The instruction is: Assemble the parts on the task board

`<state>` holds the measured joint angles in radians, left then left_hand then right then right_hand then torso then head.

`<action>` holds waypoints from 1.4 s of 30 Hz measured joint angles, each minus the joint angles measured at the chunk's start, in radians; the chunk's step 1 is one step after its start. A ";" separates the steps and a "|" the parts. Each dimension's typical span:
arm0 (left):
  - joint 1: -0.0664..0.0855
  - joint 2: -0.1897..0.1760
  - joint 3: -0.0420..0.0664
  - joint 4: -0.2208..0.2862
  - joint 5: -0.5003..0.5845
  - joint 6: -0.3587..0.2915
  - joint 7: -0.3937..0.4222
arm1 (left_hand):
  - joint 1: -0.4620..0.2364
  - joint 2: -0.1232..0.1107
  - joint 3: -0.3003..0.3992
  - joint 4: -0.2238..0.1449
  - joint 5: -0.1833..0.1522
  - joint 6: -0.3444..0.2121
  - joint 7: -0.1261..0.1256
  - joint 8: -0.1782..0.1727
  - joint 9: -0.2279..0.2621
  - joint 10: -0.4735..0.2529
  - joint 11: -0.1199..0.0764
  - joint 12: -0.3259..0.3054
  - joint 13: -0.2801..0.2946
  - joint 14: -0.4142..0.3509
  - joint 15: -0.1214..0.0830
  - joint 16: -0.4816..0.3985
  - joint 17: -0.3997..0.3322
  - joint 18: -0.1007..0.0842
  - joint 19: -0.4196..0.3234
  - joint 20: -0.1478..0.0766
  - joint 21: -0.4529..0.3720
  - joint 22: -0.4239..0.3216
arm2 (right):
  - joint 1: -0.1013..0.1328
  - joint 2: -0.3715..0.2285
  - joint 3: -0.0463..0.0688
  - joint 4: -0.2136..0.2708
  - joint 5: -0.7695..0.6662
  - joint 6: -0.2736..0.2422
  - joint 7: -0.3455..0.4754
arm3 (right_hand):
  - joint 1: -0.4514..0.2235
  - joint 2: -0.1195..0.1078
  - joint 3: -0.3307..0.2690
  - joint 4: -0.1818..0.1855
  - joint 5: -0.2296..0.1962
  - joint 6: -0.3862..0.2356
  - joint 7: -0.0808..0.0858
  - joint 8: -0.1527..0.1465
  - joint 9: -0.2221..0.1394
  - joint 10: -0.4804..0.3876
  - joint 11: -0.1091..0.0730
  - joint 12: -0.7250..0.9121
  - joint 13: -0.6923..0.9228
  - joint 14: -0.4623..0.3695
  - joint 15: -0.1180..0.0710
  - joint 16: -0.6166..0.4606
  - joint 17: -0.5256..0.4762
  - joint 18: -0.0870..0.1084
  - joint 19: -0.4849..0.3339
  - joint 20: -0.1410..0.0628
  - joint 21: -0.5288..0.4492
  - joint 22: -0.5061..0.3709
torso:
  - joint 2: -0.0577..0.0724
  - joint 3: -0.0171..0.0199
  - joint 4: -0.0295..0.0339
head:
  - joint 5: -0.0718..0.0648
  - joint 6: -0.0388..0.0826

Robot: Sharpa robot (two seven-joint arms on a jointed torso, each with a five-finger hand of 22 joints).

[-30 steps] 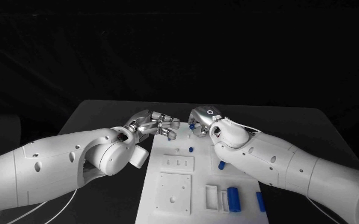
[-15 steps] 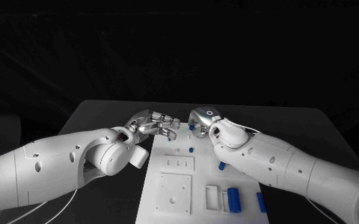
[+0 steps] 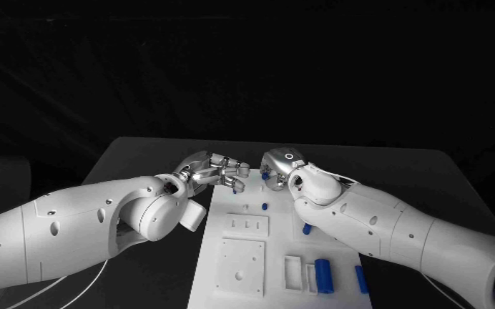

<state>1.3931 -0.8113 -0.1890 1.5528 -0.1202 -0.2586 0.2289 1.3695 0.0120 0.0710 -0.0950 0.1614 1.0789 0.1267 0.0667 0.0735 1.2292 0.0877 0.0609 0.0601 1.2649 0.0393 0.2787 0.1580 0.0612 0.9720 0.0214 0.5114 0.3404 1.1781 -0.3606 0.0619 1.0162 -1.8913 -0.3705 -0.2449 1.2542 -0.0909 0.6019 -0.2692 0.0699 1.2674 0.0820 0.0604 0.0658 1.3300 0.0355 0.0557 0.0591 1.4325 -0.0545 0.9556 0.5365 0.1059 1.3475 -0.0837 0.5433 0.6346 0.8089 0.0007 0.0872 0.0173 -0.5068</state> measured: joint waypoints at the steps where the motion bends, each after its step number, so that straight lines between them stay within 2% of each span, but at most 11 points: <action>1: 0.000 0.000 0.000 0.000 0.000 0.000 0.000 | 0.000 0.000 0.000 0.000 0.000 0.000 0.000 0.000 0.000 0.000 0.000 0.000 0.000 0.000 0.000 0.000 0.000 0.000 0.000 0.000 0.000 0.000 | 0.000 0.001 0.000 -0.001 0.000 0.000 0.000 | 0.000 0.000 0.000 0.000 0.000 0.000 0.000 0.000 0.000 0.000 0.000 0.000 0.000 0.000 0.000 0.000 0.000 0.000 0.000 0.000 0.000 0.000 | 0.000 0.0002 -0.0004 | 0.000 0.000; 4: 0.001 0.000 0.000 0.000 0.000 0.000 0.000 | 0.000 0.000 -0.002 0.002 0.000 -0.002 -0.002 0.000 0.000 0.000 0.000 0.000 0.000 0.000 0.000 0.000 0.000 0.000 0.000 0.000 0.000 -0.002 | 0.000 0.003 -0.001 -0.004 0.001 0.000 0.003 | 0.000 0.001 0.000 0.000 0.000 -0.009 0.008 0.000 0.000 -0.008 -0.001 0.000 0.000 0.000 0.000 0.000 0.000 0.000 0.000 0.000 0.000 0.002 | 0.000 0.0003 -0.0007 | 0.000 0.000; 6: 0.001 0.000 0.000 0.000 0.000 0.000 -0.001 | 0.000 0.000 -0.003 0.003 0.000 -0.003 -0.003 0.000 0.000 0.000 0.000 0.000 0.000 0.000 0.000 0.000 0.001 0.000 0.000 0.000 0.000 -0.003 | 0.000 0.004 -0.004 -0.008 0.003 0.000 0.006 | -0.003 0.003 0.007 0.004 0.000 -0.046 0.017 0.000 0.000 -0.052 0.014 0.001 0.001 0.004 0.011 0.000 0.000 0.003 0.003 0.008 0.000 0.006 | 0.001 0.0010 -0.0012 | 0.001 0.000; 10: 0.002 0.000 0.000 0.000 -0.001 0.000 -0.001 | 0.000 0.000 -0.003 0.003 0.000 -0.003 -0.003 0.000 0.000 0.000 0.000 0.000 0.000 0.000 0.000 0.000 0.001 0.000 0.000 0.000 0.000 -0.003 | -0.004 0.004 -0.006 -0.011 0.012 0.000 0.013 | -0.005 0.010 0.010 0.005 0.004 -0.099 0.029 0.000 0.000 -0.117 0.034 0.009 0.003 0.004 0.025 0.000 0.000 0.034 0.000 0.026 0.000 0.014 | 0.001 0.0013 -0.0016 | 0.002 0.000; 12: 0.002 0.000 0.000 0.000 -0.001 0.000 -0.001 | 0.000 0.000 -0.003 0.003 0.000 -0.003 -0.003 0.000 0.000 0.000 0.000 0.000 0.000 0.000 0.000 0.000 0.001 0.000 0.000 0.000 0.000 -0.003 | -0.005 0.004 -0.006 -0.012 0.018 0.000 0.016 | -0.001 -0.009 0.008 0.008 0.016 -0.150 0.039 0.008 0.002 -0.180 0.052 0.006 0.001 0.003 0.040 0.000 -0.001 0.043 0.000 0.044 -0.004 0.016 | 0.001 0.0015 -0.0016 | 0.003 0.001; 14: 0.003 -0.001 0.000 0.000 -0.001 0.000 -0.001 | 0.000 0.000 -0.003 0.003 0.000 -0.003 -0.003 0.000 0.000 0.000 0.000 0.000 0.000 0.000 0.000 0.000 0.001 0.000 0.000 0.000 0.000 -0.003 | -0.005 0.001 -0.006 -0.012 0.027 -0.002 0.019 | 0.008 -0.035 -0.041 0.016 0.019 -0.194 0.041 0.005 0.000 -0.225 0.063 0.006 -0.001 0.001 0.048 0.000 -0.004 0.056 0.009 0.056 -0.019 0.012 | 0.001 0.0015 -0.0019 | 0.003 0.001; 19: 0.003 -0.001 0.000 0.000 -0.001 0.000 -0.001 | 0.000 0.000 -0.003 0.003 0.000 -0.004 -0.001 0.000 0.000 -0.002 0.000 0.000 0.000 0.000 0.000 0.000 0.001 0.000 0.000 0.000 0.000 -0.003 | -0.004 -0.016 -0.006 0.002 0.046 -0.015 0.024 | 0.053 -0.063 -0.168 0.048 0.020 -0.228 0.037 0.005 -0.003 -0.286 0.074 0.006 -0.001 0.002 0.055 0.000 -0.015 0.065 0.031 0.073 -0.074 -0.028 | 0.001 0.0021 -0.0028 | 0.004 0.002; 26: 0.003 -0.005 0.000 -0.003 -0.001 0.000 -0.002 | 0.000 0.000 -0.003 0.003 0.000 -0.006 0.001 0.000 0.000 -0.007 0.000 0.000 0.000 0.000 0.000 0.000 0.001 0.000 0.000 0.000 0.000 -0.002 | -0.004 -0.081 -0.005 0.070 0.073 -0.045 0.031 | 0.065 -0.072 -0.203 0.076 0.011 -0.228 0.037 0.005 -0.003 -0.288 0.077 0.006 -0.001 0.003 0.055 0.000 -0.017 0.065 0.051 0.070 -0.105 -0.047 | 0.001 0.0039 -0.0048 | 0.000 0.007; 31: 0.003 -0.008 0.000 -0.006 -0.001 0.000 -0.002 | 0.000 0.000 -0.003 0.003 0.000 -0.006 0.001 0.000 0.000 -0.007 0.000 0.000 0.000 0.000 0.000 0.000 0.001 0.000 0.000 0.000 0.000 -0.002 | -0.004 -0.152 0.018 0.138 0.096 -0.063 0.034 | 0.065 -0.072 -0.187 0.073 0.011 -0.215 0.039 0.005 -0.003 -0.242 0.065 0.006 -0.001 0.003 0.055 0.000 -0.017 0.065 0.055 0.066 -0.105 -0.046 | 0.000 0.0069 -0.0111 | -0.006 0.013; 37: 0.003 -0.012 0.000 -0.011 -0.001 0.000 -0.002 | 0.000 0.000 -0.003 0.003 0.000 -0.006 0.001 0.000 0.000 -0.007 0.000 0.000 0.000 0.000 0.000 0.000 0.001 0.000 0.000 0.000 0.000 -0.002 | -0.002 -0.255 0.068 0.219 0.142 -0.065 0.044 | 0.014 -0.077 -0.128 0.074 0.063 -0.192 0.046 0.005 -0.003 -0.132 0.041 0.006 0.000 -0.001 0.038 0.000 -0.015 0.063 0.056 0.056 -0.105 -0.033 | -0.002 0.0120 -0.0210 | -0.016 0.019; 42: 0.003 -0.019 0.000 -0.014 -0.002 0.000 -0.002 | 0.000 0.000 -0.003 0.003 0.000 -0.006 0.001 0.000 0.000 -0.007 0.000 0.000 0.000 0.000 0.000 0.000 0.001 0.000 0.000 0.000 0.000 -0.002 | -0.002 -0.333 0.092 0.256 0.192 -0.043 0.056 | -0.001 -0.080 -0.199 0.103 0.118 -0.187 0.039 0.005 -0.001 -0.016 0.008 0.006 0.008 0.000 0.006 0.000 0.000 0.014 0.073 0.015 -0.127 -0.045 | -0.004 0.0162 -0.0302 | -0.022 0.022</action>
<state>1.3964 -0.8305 -0.1891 1.5389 -0.1218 -0.2586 0.2274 1.3695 0.0120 0.0683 -0.0924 0.1614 1.0727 0.1277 0.0667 0.0735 1.2219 0.0877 0.0609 0.0601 1.2649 0.0393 0.2787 0.1592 0.0611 0.9720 0.0214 0.5118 0.3381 1.1764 -0.6936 0.1541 1.2723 -1.6993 -0.4139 -0.1894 1.2528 -0.1712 0.4024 -0.1666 0.1881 1.0801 0.1209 0.0657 0.0644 1.3140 0.0438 0.0613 0.0667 1.4324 -0.0484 0.9556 0.5366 0.1202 1.4207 -0.0684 0.4160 0.5900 0.8051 0.0169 0.0570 -0.0049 -0.4845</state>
